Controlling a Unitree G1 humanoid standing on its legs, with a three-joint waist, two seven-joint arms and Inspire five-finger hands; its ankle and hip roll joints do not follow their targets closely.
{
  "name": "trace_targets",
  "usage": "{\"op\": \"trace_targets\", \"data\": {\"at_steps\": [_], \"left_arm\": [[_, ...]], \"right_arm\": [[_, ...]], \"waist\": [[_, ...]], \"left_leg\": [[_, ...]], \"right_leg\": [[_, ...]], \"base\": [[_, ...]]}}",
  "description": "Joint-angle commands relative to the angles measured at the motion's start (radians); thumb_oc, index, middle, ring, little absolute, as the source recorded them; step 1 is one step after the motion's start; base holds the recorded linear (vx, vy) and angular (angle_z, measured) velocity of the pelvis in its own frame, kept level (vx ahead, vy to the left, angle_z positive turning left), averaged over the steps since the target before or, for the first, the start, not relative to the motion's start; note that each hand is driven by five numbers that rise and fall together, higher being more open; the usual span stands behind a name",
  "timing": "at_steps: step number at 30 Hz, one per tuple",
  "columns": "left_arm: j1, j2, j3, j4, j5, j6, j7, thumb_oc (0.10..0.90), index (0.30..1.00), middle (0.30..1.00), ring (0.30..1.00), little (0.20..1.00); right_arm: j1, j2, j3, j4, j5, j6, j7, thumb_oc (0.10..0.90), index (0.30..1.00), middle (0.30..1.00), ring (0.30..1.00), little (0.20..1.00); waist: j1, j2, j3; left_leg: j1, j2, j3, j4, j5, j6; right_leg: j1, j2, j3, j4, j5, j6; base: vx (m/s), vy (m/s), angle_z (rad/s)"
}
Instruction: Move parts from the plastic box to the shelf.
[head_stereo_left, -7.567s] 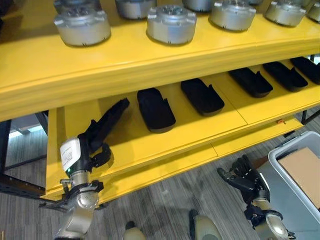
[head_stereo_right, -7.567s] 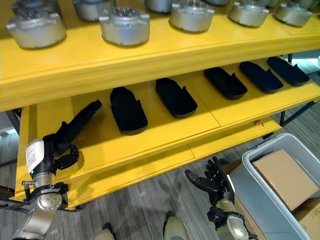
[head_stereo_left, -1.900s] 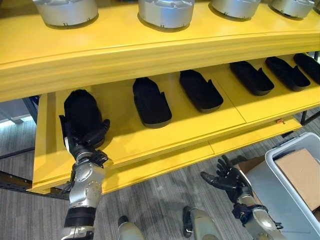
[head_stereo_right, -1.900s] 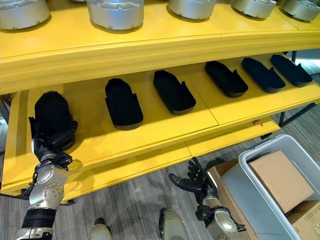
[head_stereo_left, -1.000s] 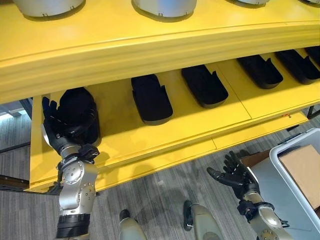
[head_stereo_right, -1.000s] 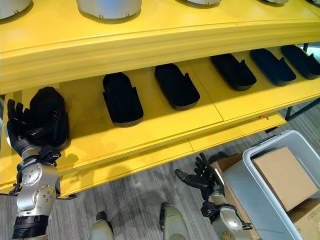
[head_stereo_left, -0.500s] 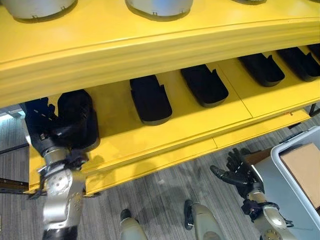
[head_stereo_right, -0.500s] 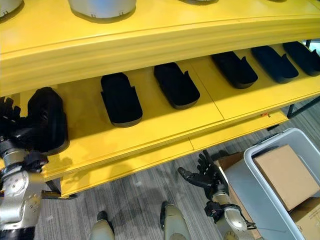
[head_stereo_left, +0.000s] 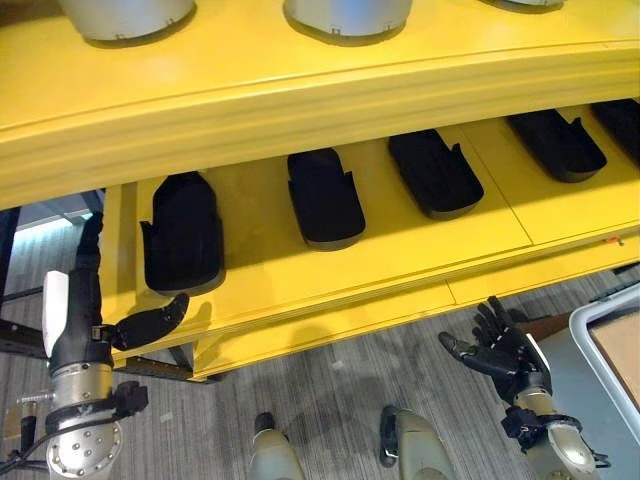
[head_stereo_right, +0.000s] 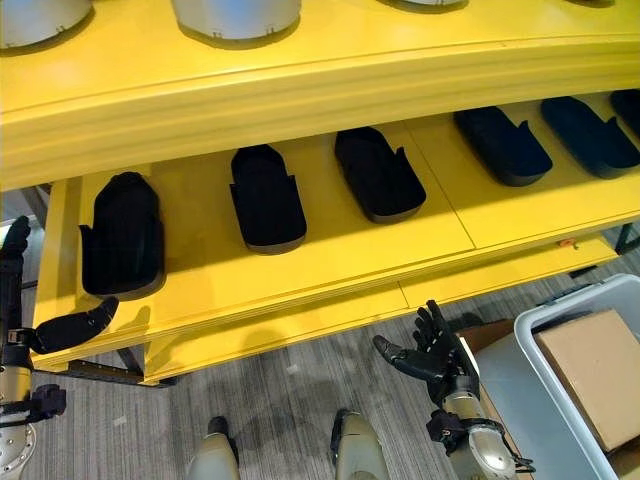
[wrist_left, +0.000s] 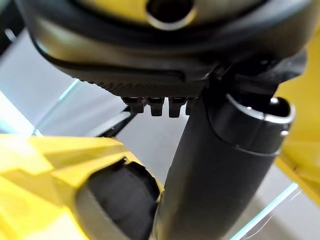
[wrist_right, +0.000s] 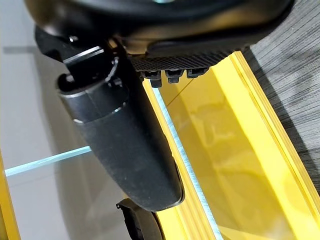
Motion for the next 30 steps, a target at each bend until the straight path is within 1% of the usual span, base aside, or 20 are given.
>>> {"op": "trace_targets", "data": {"at_steps": [1,3,4,8,9,12,14,17,18,20,21,22,24,25,27,28,30], "left_arm": [[-0.033,0.098,0.038,-0.096,0.051,-0.101,0.016,0.900,1.000,1.000,1.000,1.000],[-0.025,0.101,0.030,-0.096,0.054,-0.105,0.010,0.900,1.000,1.000,1.000,1.000],[-0.001,0.122,0.013,-0.104,0.114,-0.106,0.007,0.900,1.000,1.000,1.000,1.000],[0.018,0.149,0.008,-0.111,0.170,-0.112,-0.002,0.900,1.000,1.000,1.000,1.000],[0.025,0.169,0.007,-0.112,0.210,-0.112,-0.001,0.900,1.000,1.000,1.000,1.000],[0.043,0.170,0.007,-0.109,0.226,-0.118,-0.005,0.900,1.000,1.000,1.000,1.000],[0.050,0.183,0.008,-0.104,0.261,-0.116,-0.002,0.900,1.000,1.000,1.000,1.000],[0.058,0.181,0.001,-0.091,0.277,-0.115,-0.006,0.900,1.000,1.000,1.000,1.000],[0.062,0.178,-0.004,-0.084,0.298,-0.115,-0.002,0.900,1.000,1.000,1.000,1.000],[0.064,0.173,-0.015,-0.068,0.320,-0.107,-0.005,0.900,1.000,1.000,1.000,1.000],[0.061,0.164,-0.026,-0.049,0.338,-0.106,0.000,0.900,1.000,1.000,1.000,1.000],[0.061,0.164,-0.027,-0.048,0.338,-0.107,0.001,0.900,1.000,1.000,1.000,1.000],[0.053,0.166,-0.039,-0.034,0.367,-0.103,0.007,0.900,1.000,1.000,1.000,1.000],[0.045,0.176,-0.043,-0.016,0.413,-0.094,0.016,0.900,1.000,1.000,1.000,1.000],[0.038,0.173,-0.051,-0.005,0.412,-0.097,0.012,0.900,1.000,1.000,1.000,1.000],[0.031,0.179,-0.052,0.005,0.439,-0.093,0.014,0.900,1.000,1.000,1.000,1.000],[0.032,0.181,-0.055,0.016,0.454,-0.094,0.015,0.900,1.000,1.000,1.000,1.000]], "right_arm": [[-0.033,-0.039,-0.055,-0.159,0.012,-0.134,0.012,0.900,1.000,1.000,1.000,1.000],[-0.034,-0.039,-0.055,-0.158,0.014,-0.137,0.011,0.900,1.000,1.000,1.000,1.000],[-0.028,-0.040,-0.059,-0.159,0.020,-0.147,0.004,0.900,1.000,1.000,1.000,1.000],[-0.020,-0.045,-0.060,-0.157,0.018,-0.149,0.001,0.900,1.000,1.000,1.000,1.000],[-0.016,-0.051,-0.058,-0.156,0.014,-0.149,-0.003,0.900,1.000,1.000,1.000,1.000],[-0.009,-0.053,-0.068,-0.158,0.019,-0.151,-0.007,0.900,1.000,1.000,1.000,1.000],[-0.006,-0.055,-0.073,-0.157,0.022,-0.152,-0.012,0.900,1.000,1.000,1.000,1.000],[-0.003,-0.049,-0.079,-0.153,0.027,-0.154,-0.019,0.900,1.000,1.000,1.000,1.000],[0.001,-0.043,-0.087,-0.153,0.030,-0.155,-0.023,0.900,1.000,1.000,1.000,1.000],[0.002,-0.039,-0.093,-0.152,0.032,-0.157,-0.030,0.900,1.000,1.000,1.000,1.000],[0.000,-0.030,-0.103,-0.148,0.034,-0.161,-0.040,0.900,1.000,1.000,1.000,1.000],[0.001,-0.031,-0.103,-0.149,0.033,-0.161,-0.040,0.900,1.000,1.000,1.000,1.000],[0.000,-0.022,-0.109,-0.145,0.039,-0.163,-0.046,0.900,1.000,1.000,1.000,1.000],[0.002,-0.018,-0.111,-0.142,0.043,-0.167,-0.050,0.900,1.000,1.000,1.000,1.000],[0.003,-0.014,-0.115,-0.140,0.045,-0.169,-0.053,0.900,1.000,1.000,1.000,1.000],[0.004,-0.012,-0.121,-0.138,0.048,-0.173,-0.054,0.900,1.000,1.000,1.000,1.000],[0.008,-0.008,-0.130,-0.136,0.047,-0.177,-0.059,0.900,1.000,1.000,1.000,1.000]], "waist": [[-0.016,-0.011,-0.029],[-0.015,-0.011,-0.024],[-0.014,-0.012,-0.013],[-0.013,-0.015,-0.001],[-0.013,-0.016,0.009],[-0.013,-0.016,0.015],[-0.013,-0.016,0.016],[-0.014,-0.013,0.010],[-0.017,-0.009,-0.003],[-0.019,-0.005,-0.019],[-0.023,0.000,-0.042],[-0.023,0.001,-0.046],[-0.025,0.004,-0.070],[-0.029,0.005,-0.092],[-0.029,0.005,-0.108],[-0.030,0.005,-0.122],[-0.031,0.006,-0.132]], "left_leg": [[0.021,0.003,0.018,0.074,-0.044,0.058],[0.029,0.000,0.017,0.075,-0.046,0.059],[0.051,-0.004,0.016,0.076,-0.051,0.058],[0.067,-0.006,0.012,0.077,-0.048,0.056],[0.080,-0.005,0.008,0.081,-0.057,0.054],[0.079,-0.004,0.003,0.089,-0.054,0.054],[0.075,-0.002,0.001,0.110,-0.066,0.055],[0.048,0.005,-0.008,0.142,-0.079,0.057],[0.014,0.010,-0.020,0.180,-0.095,0.061],[-0.021,0.016,-0.028,0.216,-0.108,0.066],[-0.065,0.015,-0.037,0.253,-0.123,0.072],[-0.071,0.015,-0.038,0.257,-0.124,0.072],[-0.116,0.013,-0.048,0.288,-0.133,0.078],[-0.137,0.011,-0.054,0.314,-0.165,0.077],[-0.161,0.010,-0.057,0.325,-0.169,0.078],[-0.181,0.009,-0.059,0.333,-0.171,0.081],[-0.201,0.009,-0.062,0.346,-0.174,0.084]], "right_leg": [[0.133,-0.041,0.041,-0.089,0.027,0.054],[0.141,-0.041,0.042,-0.089,0.027,0.054],[0.167,-0.043,0.038,-0.087,0.020,0.055],[0.187,-0.047,0.033,-0.087,0.020,0.055],[0.202,-0.048,0.032,-0.083,0.013,0.056],[0.202,-0.047,0.028,-0.076,0.013,0.055],[0.197,-0.045,0.031,-0.058,0.003,0.055],[0.174,-0.043,0.034,-0.030,-0.009,0.052],[0.140,-0.043,0.040,0.007,-0.026,0.048],[0.106,-0.045,0.043,0.040,-0.042,0.044],[0.065,-0.047,0.046,0.072,-0.058,0.040],[0.059,-0.047,0.046,0.075,-0.059,0.040],[0.022,-0.048,0.045,0.097,-0.067,0.038],[0.000,-0.046,0.053,0.120,-0.094,0.044],[-0.021,-0.047,0.052,0.130,-0.098,0.043],[-0.042,-0.045,0.051,0.139,-0.101,0.042],[-0.059,-0.044,0.050,0.147,-0.102,0.041]], "base": [[0.00,0.016,0.08],[-0.01,0.018,0.12],[0.00,0.018,0.09],[0.00,0.009,0.05],[-0.04,0.002,0.06],[-0.02,0.002,0.03],[-0.04,0.008,0.00],[-0.04,0.007,0.00],[-0.05,0.013,0.01],[-0.07,0.024,0.00],[-0.06,0.025,-0.01],[-0.06,0.027,0.01],[-0.01,0.027,0.03],[0.04,0.029,0.02],[0.02,0.012,0.00],[0.00,0.000,0.00],[0.00,0.000,0.00]]}}
